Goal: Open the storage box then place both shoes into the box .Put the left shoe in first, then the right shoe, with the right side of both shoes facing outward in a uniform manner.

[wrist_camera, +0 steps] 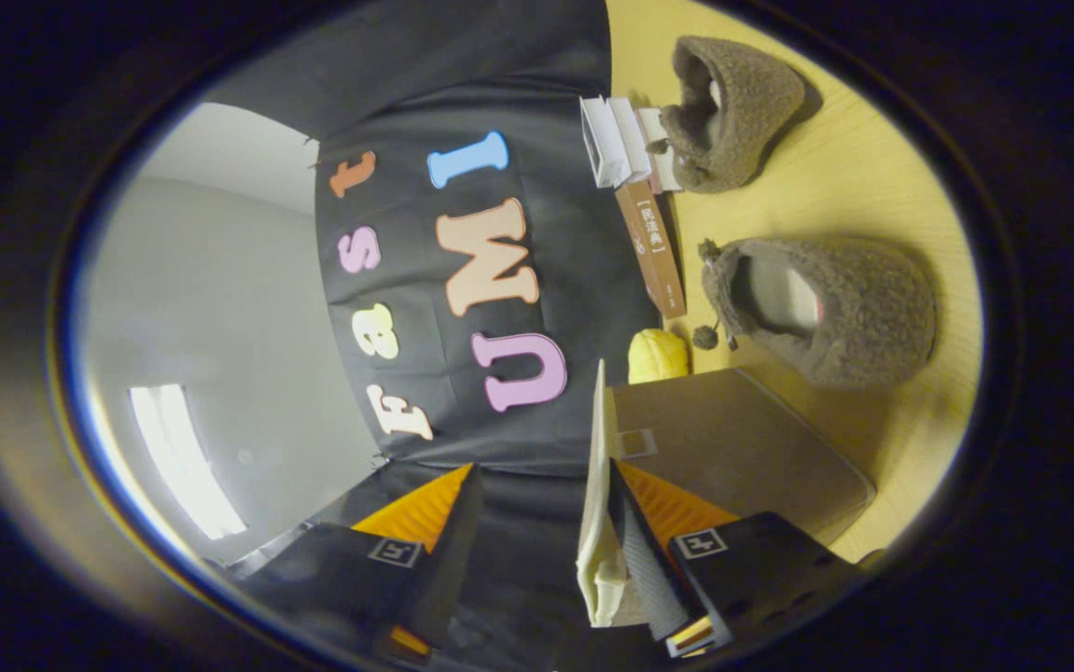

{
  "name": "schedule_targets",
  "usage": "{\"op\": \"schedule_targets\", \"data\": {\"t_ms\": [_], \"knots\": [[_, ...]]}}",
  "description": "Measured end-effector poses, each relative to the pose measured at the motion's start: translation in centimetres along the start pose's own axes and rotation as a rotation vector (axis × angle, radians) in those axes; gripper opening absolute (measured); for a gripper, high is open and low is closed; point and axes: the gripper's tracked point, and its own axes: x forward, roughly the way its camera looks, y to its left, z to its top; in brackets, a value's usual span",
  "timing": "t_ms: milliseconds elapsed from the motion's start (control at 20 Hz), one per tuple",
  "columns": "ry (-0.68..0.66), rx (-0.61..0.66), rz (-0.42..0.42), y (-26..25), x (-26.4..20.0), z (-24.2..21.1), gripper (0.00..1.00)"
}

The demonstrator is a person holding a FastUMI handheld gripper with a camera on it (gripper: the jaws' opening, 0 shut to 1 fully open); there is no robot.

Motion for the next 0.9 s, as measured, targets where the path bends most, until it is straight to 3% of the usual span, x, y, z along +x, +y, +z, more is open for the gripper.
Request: {"op": "schedule_targets", "data": {"t_ms": [150,200,300,600,900], "knots": [[-0.006,-0.053,-0.052,-0.4,1.1,-0.4,0.61],[-0.015,-0.062,-0.079,-0.9,1.6,-0.4,0.35],[-0.043,-0.091,-0.087,-0.5,1.7,0.2,0.09],[-0.036,-0.243,-0.002,5.0,2.3,-2.2,0.13],[-0.007,-0.391,0.053,11.1,3.3,-7.7,0.13]]}}
